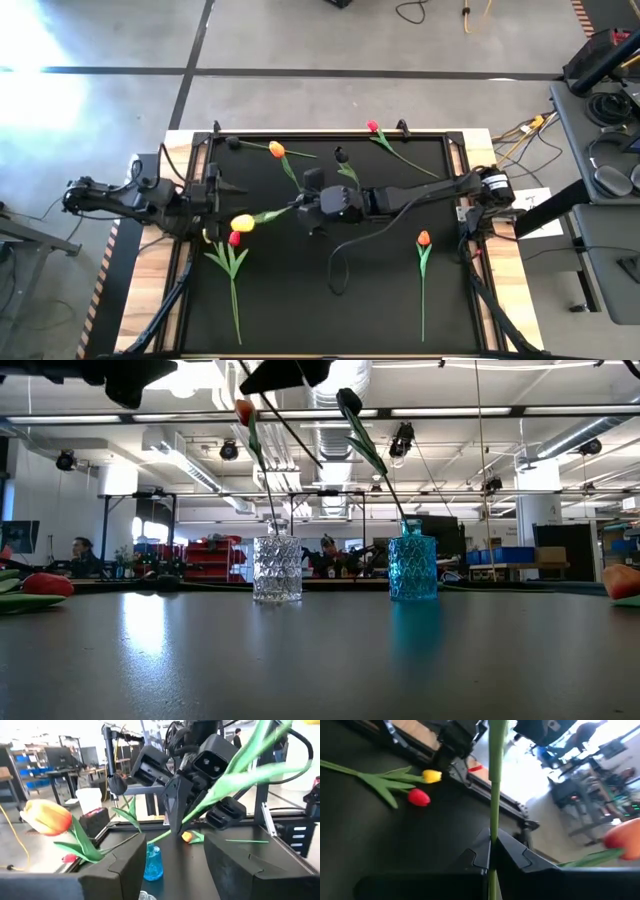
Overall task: Sort flowers into vase by color
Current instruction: Put the top yellow flower into the transparent vase
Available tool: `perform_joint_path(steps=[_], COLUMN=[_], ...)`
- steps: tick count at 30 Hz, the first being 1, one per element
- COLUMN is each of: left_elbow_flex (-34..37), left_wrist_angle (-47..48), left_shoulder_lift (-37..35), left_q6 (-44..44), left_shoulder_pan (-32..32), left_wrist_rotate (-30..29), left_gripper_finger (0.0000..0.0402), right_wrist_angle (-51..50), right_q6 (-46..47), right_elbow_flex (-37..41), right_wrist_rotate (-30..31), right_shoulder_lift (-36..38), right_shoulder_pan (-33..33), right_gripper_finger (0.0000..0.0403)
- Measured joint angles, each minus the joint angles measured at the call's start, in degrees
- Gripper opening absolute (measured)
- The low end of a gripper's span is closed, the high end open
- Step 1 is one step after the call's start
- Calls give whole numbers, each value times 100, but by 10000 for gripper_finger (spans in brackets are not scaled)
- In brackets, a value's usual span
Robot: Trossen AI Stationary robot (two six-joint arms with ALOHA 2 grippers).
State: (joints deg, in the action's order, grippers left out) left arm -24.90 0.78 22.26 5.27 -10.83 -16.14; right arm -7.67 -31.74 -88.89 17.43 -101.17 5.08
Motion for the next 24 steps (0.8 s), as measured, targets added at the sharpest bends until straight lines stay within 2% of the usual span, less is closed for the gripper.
perform_joint_path(steps=[8,13,19,24], left_elbow_flex=[1332,1999,2180,2177], left_wrist_angle=[-1953,-3244,-3586,-3594], left_shoulder_lift=[-180,-246,-291,-278], left_q6=[131,134,248,324], left_shoulder_pan=[0,2,7,7], left_wrist_rotate=[-1,-246,-391,-391], left_gripper_finger=[141,110,79,75], right_wrist_angle=[1189,1977,2702,3715], right_q6=[543,1010,1927,2337], right_elbow_flex=[956,1418,1814,2053], right_wrist_rotate=[-710,-721,-690,-683], right_shoulder_lift=[344,659,824,710], right_shoulder_pan=[-302,-299,-363,-365], right_gripper_finger=[9,9,9,9])
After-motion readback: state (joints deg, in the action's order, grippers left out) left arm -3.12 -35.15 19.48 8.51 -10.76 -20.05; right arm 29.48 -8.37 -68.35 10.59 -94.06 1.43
